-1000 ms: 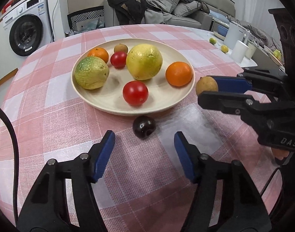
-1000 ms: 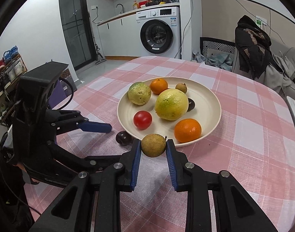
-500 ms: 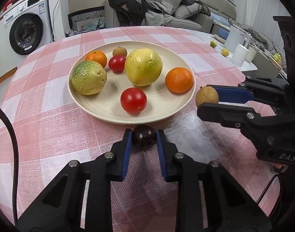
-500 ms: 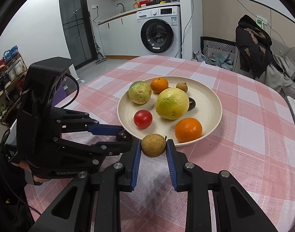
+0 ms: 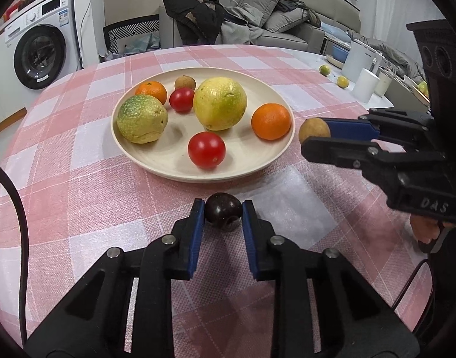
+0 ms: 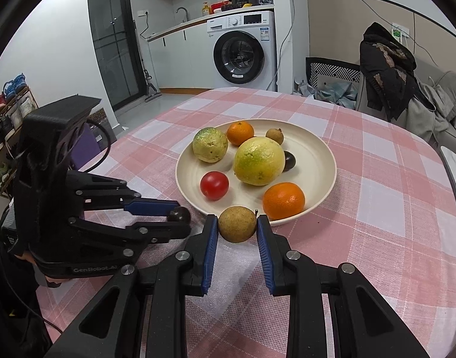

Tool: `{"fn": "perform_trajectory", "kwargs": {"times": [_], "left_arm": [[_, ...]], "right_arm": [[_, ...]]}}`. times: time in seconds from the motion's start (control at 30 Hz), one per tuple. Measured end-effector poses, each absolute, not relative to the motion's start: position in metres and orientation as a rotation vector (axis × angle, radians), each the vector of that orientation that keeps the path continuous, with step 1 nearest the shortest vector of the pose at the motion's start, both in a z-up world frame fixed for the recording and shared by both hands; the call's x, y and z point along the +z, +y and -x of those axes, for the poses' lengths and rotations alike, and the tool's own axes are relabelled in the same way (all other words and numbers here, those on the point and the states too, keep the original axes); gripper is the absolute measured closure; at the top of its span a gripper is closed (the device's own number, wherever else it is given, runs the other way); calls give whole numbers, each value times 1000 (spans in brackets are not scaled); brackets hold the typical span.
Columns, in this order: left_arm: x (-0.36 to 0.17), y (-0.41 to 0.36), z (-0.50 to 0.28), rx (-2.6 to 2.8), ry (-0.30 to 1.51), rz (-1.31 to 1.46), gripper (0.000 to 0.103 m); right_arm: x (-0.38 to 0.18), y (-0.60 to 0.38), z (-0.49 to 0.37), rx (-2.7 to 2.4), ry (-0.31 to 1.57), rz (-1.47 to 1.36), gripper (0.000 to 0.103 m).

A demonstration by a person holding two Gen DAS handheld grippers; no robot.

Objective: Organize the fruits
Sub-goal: 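Carry the kiwi and plum onto the cream plate and open both tools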

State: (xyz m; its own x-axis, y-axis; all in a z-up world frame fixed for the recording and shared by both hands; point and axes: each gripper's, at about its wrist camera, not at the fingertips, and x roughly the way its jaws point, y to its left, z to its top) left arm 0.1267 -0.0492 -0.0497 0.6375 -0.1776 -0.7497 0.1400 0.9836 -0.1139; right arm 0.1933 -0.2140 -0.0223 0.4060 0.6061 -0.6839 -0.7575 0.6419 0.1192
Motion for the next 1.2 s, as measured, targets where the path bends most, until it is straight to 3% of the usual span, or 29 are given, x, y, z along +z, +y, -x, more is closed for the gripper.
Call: {"fn": "perform_trajectory", "kwargs": {"times": [0.5,1.2], "left_arm": [[-10,-37,-110,-141,691,30,81],[9,-34,-147,-118,643,53,81]], "right_arm": [[-12,-230,-204,798,688,153,76],[6,-227,-234,735,660,130,76]]}}
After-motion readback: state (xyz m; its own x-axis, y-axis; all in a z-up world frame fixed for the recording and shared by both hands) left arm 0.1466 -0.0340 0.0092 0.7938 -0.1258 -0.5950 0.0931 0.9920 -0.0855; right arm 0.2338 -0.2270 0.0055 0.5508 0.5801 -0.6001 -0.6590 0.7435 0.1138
